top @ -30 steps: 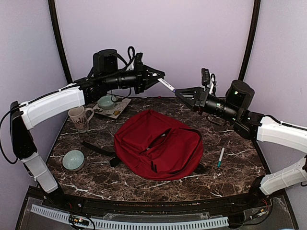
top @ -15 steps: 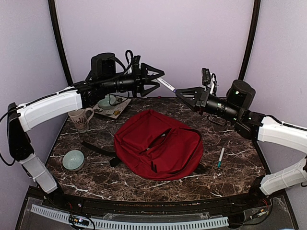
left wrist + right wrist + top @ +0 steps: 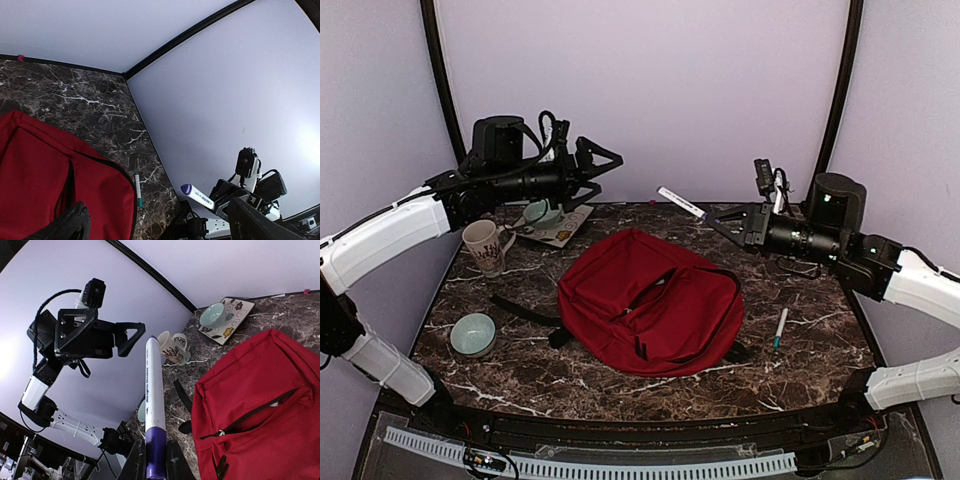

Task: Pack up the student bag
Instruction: Place the pen in the lower front pocket of the bag.

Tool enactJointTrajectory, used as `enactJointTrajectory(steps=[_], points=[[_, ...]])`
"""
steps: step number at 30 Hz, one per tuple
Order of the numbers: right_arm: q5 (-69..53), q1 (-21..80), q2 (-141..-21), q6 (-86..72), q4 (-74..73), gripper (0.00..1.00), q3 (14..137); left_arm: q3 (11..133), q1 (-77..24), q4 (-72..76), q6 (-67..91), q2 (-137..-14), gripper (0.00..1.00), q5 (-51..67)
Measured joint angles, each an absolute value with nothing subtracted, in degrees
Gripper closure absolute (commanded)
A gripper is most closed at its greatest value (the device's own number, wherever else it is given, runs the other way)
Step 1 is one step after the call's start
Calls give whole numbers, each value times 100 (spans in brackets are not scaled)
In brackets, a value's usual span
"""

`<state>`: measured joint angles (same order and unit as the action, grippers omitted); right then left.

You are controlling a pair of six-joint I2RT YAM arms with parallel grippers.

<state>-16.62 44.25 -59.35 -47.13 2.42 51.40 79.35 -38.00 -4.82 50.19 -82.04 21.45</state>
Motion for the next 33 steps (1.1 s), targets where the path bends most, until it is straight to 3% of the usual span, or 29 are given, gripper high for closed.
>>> enactJointTrajectory(steps=[10, 33], points=[[-1616, 4427, -5811, -4460, -943, 100, 4742, 8121, -3614, -1559, 4160, -8154, 2, 1544], [-1485, 4737, -8020, -4316, -1409, 100, 5260, 8340, -3610, -2034, 3712, -8219, 4, 1170]])
